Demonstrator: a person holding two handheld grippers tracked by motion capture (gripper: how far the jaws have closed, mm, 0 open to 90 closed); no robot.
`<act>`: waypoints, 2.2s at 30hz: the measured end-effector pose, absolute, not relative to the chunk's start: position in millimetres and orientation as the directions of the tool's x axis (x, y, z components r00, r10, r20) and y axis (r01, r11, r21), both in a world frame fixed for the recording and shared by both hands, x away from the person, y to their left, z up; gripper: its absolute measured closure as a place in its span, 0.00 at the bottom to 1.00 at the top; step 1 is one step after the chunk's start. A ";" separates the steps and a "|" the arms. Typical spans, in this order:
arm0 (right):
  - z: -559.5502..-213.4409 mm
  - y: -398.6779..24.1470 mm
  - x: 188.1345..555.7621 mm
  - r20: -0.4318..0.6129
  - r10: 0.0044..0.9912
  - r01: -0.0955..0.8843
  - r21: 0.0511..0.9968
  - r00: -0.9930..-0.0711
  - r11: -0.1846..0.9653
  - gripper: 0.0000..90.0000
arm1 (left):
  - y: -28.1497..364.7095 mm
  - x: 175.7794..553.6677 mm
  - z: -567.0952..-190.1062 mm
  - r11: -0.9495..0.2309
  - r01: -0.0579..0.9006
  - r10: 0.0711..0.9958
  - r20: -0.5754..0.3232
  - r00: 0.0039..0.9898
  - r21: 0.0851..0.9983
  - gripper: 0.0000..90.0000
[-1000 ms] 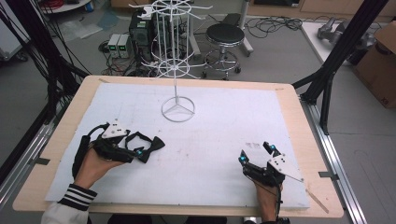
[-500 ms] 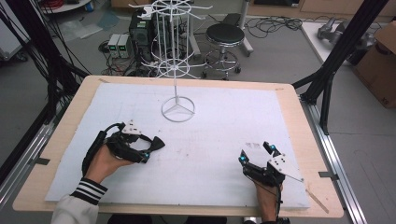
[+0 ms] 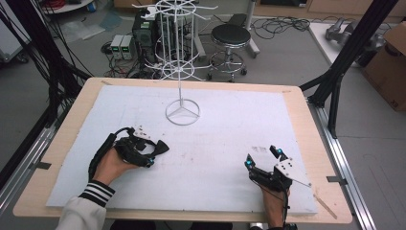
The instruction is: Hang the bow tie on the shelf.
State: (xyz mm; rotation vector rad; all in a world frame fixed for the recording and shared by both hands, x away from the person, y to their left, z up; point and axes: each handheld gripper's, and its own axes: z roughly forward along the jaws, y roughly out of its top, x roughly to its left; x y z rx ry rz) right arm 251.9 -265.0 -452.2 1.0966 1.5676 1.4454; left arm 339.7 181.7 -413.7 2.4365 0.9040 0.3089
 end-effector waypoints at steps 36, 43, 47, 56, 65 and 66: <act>-452.1 -265.6 252.0 0.040 0.927 0.110 0.994 -0.374 0.001 0.10 | 178.4 341.2 -405.5 -0.610 0.588 0.677 -0.038 0.735 0.531 0.89; -452.2 -265.7 251.7 0.044 0.927 0.113 0.994 -0.373 -0.001 0.10 | 184.8 338.5 -398.2 -0.584 0.561 0.680 -0.024 0.733 0.587 0.89; -452.2 -265.6 251.7 0.043 0.927 0.113 0.994 -0.373 -0.001 0.10 | 189.2 336.5 -393.4 -0.550 0.552 0.695 -0.022 0.718 0.627 0.89; -452.2 -265.6 251.7 0.040 0.928 0.110 0.994 -0.372 0.001 0.10 | 200.5 332.5 -381.6 -0.459 0.508 0.731 -0.016 0.682 0.729 0.89; -452.2 -265.5 251.6 0.042 0.928 0.112 0.994 -0.371 0.000 0.10 | 211.1 330.6 -374.1 -0.384 0.477 0.750 -0.034 0.660 0.791 0.89; -452.2 -265.5 251.6 0.044 0.927 0.112 0.994 -0.372 -0.002 0.10 | 214.5 330.1 -371.7 -0.371 0.465 0.750 -0.036 0.660 0.804 0.89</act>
